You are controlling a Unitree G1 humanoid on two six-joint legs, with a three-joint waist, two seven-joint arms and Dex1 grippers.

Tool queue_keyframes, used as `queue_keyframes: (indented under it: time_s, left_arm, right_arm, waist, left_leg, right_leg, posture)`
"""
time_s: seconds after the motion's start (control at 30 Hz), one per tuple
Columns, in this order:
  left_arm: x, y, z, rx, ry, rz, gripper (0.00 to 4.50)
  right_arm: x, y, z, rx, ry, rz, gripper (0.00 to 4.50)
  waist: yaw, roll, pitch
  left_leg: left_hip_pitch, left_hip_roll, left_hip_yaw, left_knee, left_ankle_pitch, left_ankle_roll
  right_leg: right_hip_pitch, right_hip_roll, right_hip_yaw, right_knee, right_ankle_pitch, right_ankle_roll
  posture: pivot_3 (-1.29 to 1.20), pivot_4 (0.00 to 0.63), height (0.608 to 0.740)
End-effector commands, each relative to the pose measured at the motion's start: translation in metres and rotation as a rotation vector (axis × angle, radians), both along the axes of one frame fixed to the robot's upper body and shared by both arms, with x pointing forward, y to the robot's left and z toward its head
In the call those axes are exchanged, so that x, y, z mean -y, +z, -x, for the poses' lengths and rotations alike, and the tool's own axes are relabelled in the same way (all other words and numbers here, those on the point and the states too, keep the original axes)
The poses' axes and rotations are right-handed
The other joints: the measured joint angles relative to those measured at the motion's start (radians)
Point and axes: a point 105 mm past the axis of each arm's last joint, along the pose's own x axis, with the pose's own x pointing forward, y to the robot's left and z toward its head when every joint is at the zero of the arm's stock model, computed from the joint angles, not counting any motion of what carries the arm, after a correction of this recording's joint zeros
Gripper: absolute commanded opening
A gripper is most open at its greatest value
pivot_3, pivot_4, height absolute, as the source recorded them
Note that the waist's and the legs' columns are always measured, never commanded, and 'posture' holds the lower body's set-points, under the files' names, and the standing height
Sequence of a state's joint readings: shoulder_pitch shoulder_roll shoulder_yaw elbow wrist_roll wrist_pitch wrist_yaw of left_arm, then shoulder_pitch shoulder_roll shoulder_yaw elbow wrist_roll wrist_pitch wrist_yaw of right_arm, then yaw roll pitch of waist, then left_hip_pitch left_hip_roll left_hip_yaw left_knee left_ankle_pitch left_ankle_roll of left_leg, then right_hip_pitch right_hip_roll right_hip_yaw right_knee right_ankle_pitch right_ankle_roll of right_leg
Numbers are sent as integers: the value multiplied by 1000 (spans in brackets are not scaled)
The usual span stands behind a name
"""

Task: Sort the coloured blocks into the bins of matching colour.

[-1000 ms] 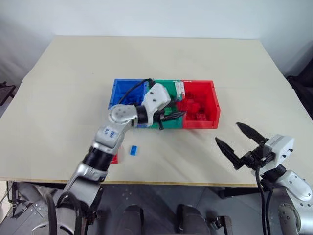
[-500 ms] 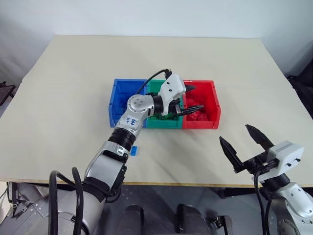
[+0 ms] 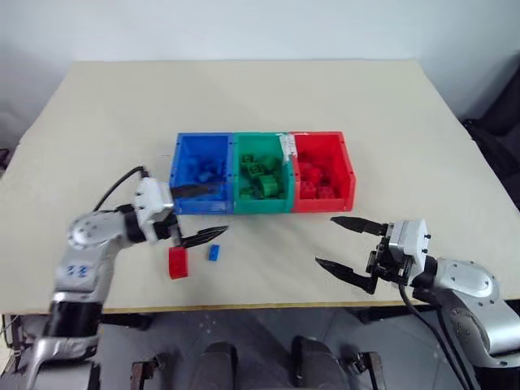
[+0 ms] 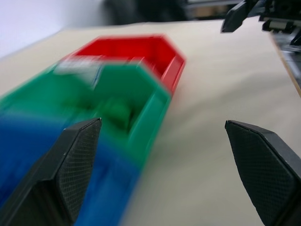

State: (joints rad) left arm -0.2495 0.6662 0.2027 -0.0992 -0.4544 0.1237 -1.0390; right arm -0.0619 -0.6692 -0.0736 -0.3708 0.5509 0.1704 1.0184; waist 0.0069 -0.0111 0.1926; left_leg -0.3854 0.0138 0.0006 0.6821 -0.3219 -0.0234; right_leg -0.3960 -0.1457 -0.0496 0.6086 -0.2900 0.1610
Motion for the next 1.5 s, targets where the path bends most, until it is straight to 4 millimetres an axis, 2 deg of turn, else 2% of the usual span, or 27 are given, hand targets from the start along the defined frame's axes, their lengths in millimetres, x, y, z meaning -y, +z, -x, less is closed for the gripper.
queue_keyframes:
  time_s: [0.03,0.17,0.27,0.37,0.5,0.63,0.77,0.9,1.07,1.17,1.27,1.5]
  left_arm:
    - [-37,15,22,40,136,-5,4482]
    - [-73,-4,44,-55,251,-41,4482]
    - [-80,-19,56,-123,248,-77,4482]
    - [-66,-20,53,-120,180,-104,4482]
    - [-31,-23,45,-128,24,-144,4482]
    - [-4,-42,40,-187,-133,-284,4482]
    - [6,-56,25,-204,-193,-420,4482]
    - [13,-66,0,-188,-174,-506,4482]
    - [14,-72,-9,-200,-171,-525,4482]
    - [27,-69,-10,-182,-227,-474,4482]
    - [28,-71,-12,-189,-235,-479,3913]
    - [23,-76,-13,-223,-228,-512,1661]
  right_arm:
    - [-5,5,-1,-2,113,18,4500]
    - [-12,1,2,-30,218,60,4500]
    - [-12,-1,1,-56,246,79,4500]
    - [-8,0,-5,-48,208,78,4500]
    - [3,-7,-5,-64,161,103,4500]
    - [12,-12,-2,-80,108,112,4500]
    - [16,-16,1,-97,76,118,4500]
    - [24,-20,12,-125,44,126,4500]
    - [27,-22,21,-136,16,127,4500]
    - [26,-22,25,-142,7,127,4500]
    - [25,-21,26,-140,-1,125,4500]
    - [21,-18,26,-132,1,124,4500]
  waist:
    - [3,0,0]
    - [12,0,0]
    - [17,0,0]
    - [20,0,0]
    - [18,0,0]
    - [15,0,0]
    - [13,0,0]
    - [16,0,0]
    - [17,0,0]
    - [20,1,0]
    - [20,1,0]
    - [20,1,0]
  left_leg:
    - [0,0,0,0,0,0]
    - [1,0,0,0,-1,0]
    - [0,0,0,0,-1,0]
    - [0,0,0,0,-1,0]
    - [0,-1,0,0,-1,0]
    - [0,-1,1,0,-2,-1]
    - [1,0,3,-1,-2,-1]
    - [0,0,3,-1,-2,0]
    - [0,0,4,-1,-2,0]
    - [1,0,3,0,-2,0]
    - [0,0,3,0,-2,0]
    - [1,0,3,0,-2,0]
  right_leg:
    - [1,0,0,0,0,0]
    - [1,0,-1,0,0,0]
    - [1,0,-1,-1,0,0]
    - [1,0,-1,-1,0,-1]
    - [1,0,-1,0,0,-1]
    - [0,0,-1,0,0,-1]
    - [0,0,0,0,0,-1]
    - [-1,1,0,0,0,-1]
    - [-1,1,0,0,1,-1]
    - [-1,1,0,0,1,-1]
    - [0,1,0,0,1,0]
    - [0,1,0,1,1,0]
  posture:
    - [0,150,740]
    - [0,150,740]
    - [0,150,740]
    - [0,150,740]
    - [0,150,740]
    - [0,150,740]
    - [0,150,740]
    - [0,150,740]
    - [0,150,740]
    - [0,150,740]
    - [0,150,740]
    - [0,150,740]
